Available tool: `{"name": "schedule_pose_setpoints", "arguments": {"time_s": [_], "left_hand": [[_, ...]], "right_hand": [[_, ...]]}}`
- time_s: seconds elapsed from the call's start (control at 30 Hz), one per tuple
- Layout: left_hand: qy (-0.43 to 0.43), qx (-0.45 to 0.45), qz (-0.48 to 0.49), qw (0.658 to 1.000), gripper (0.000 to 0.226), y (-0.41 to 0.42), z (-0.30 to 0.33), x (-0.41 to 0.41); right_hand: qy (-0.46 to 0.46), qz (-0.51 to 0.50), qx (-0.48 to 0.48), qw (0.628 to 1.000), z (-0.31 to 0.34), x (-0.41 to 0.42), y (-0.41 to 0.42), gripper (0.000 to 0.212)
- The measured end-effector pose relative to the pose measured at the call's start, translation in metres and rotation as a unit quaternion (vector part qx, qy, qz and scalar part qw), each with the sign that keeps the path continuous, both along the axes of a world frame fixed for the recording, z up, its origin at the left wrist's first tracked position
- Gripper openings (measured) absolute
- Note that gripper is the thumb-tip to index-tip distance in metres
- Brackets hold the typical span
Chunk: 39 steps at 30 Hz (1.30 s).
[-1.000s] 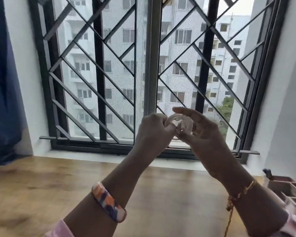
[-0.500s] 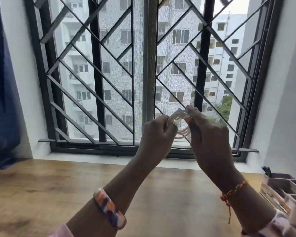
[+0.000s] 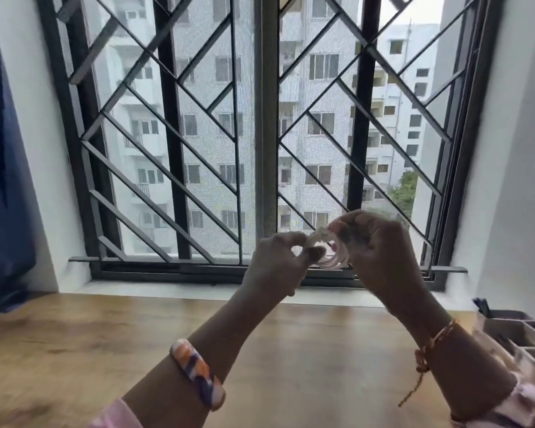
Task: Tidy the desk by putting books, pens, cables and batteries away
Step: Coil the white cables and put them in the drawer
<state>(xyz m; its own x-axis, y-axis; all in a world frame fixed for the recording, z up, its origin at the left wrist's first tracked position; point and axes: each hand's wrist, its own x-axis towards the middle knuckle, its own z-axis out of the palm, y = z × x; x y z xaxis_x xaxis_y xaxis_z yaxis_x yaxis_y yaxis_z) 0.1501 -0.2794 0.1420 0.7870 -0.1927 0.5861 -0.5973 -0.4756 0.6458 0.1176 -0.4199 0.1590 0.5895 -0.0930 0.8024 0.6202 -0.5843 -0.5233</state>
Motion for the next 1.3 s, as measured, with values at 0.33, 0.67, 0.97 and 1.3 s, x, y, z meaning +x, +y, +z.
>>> {"name": "schedule_pose_setpoints", "arguments": {"time_s": [0.33,0.67,0.97,1.3], "left_hand": [[-0.085,-0.013,0.032,0.996,0.044,-0.004,-0.014,0.008],[0.212,-0.384,-0.196,0.877,0.025,-0.017,0.001,-0.018],[-0.088,-0.175,0.030,0.980,0.027,-0.021,0.009,-0.001],[-0.053,-0.157,-0.125,0.978,0.008,0.020,0.021,0.005]], "right_hand": [[0.081,0.129,0.221,0.963,-0.001,-0.006,-0.008,0.019],[0.082,0.144,0.149,0.975,0.007,-0.005,-0.007,0.011],[-0.019,-0.297,-0.270,0.916,0.016,-0.016,0.014,0.017],[0.153,0.049,-0.047,0.986,0.026,-0.019,-0.002,0.020]]}}
